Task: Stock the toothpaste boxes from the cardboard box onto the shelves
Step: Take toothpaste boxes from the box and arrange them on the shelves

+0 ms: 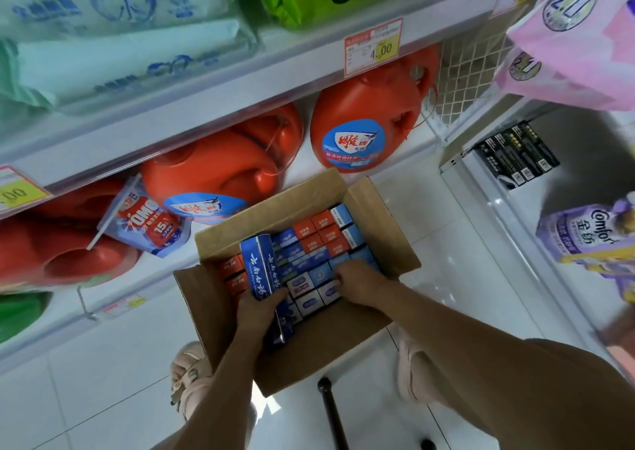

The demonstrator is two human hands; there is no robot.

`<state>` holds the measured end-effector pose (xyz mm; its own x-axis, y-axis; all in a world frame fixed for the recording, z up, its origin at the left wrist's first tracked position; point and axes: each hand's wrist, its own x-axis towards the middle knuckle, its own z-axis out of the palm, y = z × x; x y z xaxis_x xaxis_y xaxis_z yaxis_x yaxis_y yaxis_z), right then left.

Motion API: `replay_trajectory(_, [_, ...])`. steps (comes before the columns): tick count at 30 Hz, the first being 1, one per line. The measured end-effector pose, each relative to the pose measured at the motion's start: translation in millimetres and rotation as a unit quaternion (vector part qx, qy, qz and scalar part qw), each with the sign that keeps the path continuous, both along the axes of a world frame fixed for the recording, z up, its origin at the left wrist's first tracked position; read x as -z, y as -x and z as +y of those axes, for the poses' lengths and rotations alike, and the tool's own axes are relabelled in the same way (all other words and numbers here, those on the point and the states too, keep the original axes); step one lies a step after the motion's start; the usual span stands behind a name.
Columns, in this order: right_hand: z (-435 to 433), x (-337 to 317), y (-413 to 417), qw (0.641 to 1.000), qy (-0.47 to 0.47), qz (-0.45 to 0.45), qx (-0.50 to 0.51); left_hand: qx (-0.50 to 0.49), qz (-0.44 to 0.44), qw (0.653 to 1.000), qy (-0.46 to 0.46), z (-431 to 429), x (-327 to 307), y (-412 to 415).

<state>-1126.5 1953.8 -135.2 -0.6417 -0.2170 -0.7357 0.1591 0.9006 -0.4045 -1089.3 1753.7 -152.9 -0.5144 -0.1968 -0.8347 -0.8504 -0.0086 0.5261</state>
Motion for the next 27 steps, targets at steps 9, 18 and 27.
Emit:
replay_trajectory(9, [24.8, 40.1, 16.4, 0.968, -0.068, 0.164, -0.176, 0.064, 0.044, 0.995, 0.065, -8.6, -7.1, -3.6])
replay_trajectory(18, [20.1, 41.7, 47.0, 0.918, -0.110, 0.199, -0.325, -0.051, -0.039, 0.998, 0.010, -14.9, -9.1, -3.7])
replay_trajectory(27, [18.9, 49.8, 39.1, 0.885, -0.136, 0.260, -0.360, -0.033, -0.057, 0.998, -0.011, -15.3, -18.3, -6.2])
